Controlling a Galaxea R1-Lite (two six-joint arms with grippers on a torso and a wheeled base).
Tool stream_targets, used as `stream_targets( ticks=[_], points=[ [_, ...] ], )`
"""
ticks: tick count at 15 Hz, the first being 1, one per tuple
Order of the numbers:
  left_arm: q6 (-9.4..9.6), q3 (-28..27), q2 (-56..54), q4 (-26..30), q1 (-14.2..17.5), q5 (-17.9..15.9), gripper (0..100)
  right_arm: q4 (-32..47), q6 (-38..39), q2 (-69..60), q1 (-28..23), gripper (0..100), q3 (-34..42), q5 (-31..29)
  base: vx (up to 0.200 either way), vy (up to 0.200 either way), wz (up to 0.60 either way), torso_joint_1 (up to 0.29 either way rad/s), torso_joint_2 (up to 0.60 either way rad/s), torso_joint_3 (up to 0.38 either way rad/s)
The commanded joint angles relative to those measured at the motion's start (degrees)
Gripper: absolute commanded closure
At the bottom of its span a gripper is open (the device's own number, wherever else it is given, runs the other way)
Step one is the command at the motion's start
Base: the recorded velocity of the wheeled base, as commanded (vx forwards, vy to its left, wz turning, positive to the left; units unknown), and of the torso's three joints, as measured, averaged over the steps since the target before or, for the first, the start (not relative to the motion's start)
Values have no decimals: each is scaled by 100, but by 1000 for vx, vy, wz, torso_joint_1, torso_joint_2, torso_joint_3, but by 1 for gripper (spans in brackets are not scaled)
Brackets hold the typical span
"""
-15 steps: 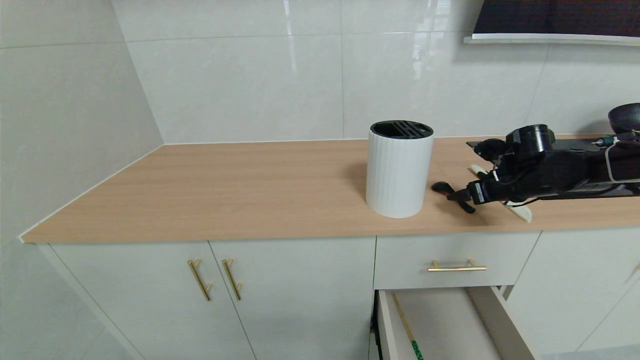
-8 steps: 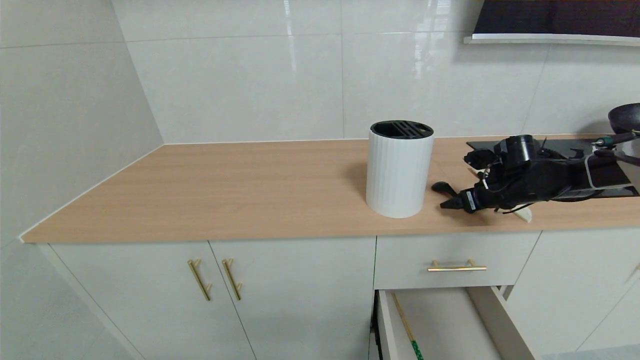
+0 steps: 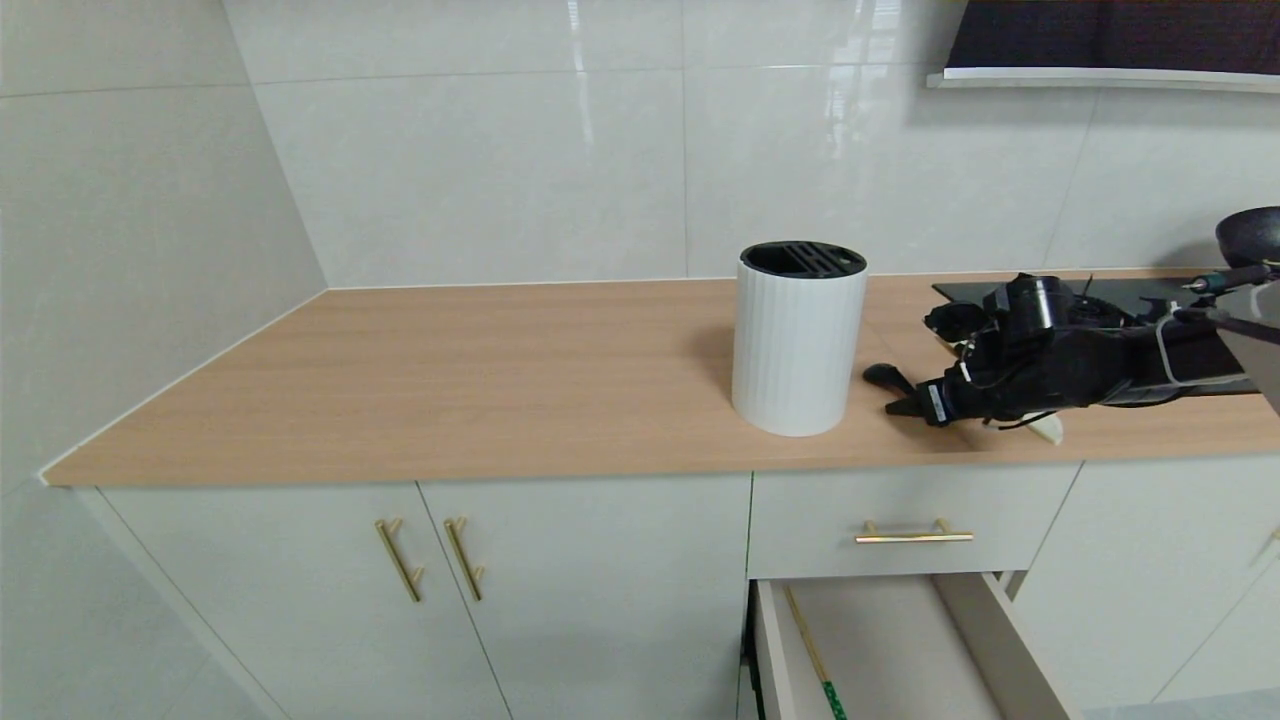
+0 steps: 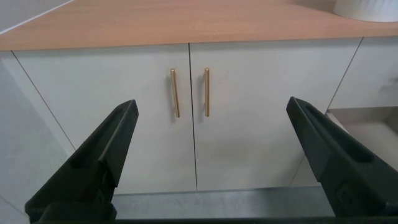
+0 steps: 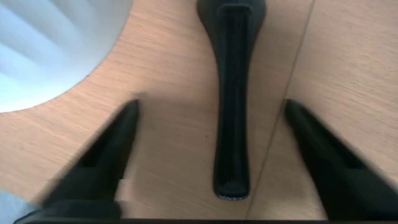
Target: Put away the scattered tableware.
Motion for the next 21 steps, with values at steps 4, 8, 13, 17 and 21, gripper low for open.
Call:
stream_targets(
  ticks=[4,8,13,17,21],
  points=[
    [9,0,2,2,1,1,0,21,4,76,14,100,3,6,0,0,0,0,0,0],
    [0,0,2,2,1,1,0,39,39,-12,14,100,-85,-126,0,0,0,0,0,0],
    [0,0,2,2,1,1,0,100,1032,-1304,14,100,758,-363,0,0,0,0,0,0],
    [9,0,2,2,1,1,0,83,1445,-2965,23,100,2595,-680,0,0,0,0,0,0],
    [0,0,2,2,1,1,0,65,1849,-3835,401,100,3922,-847,0,0,0,0,0,0]
  ],
)
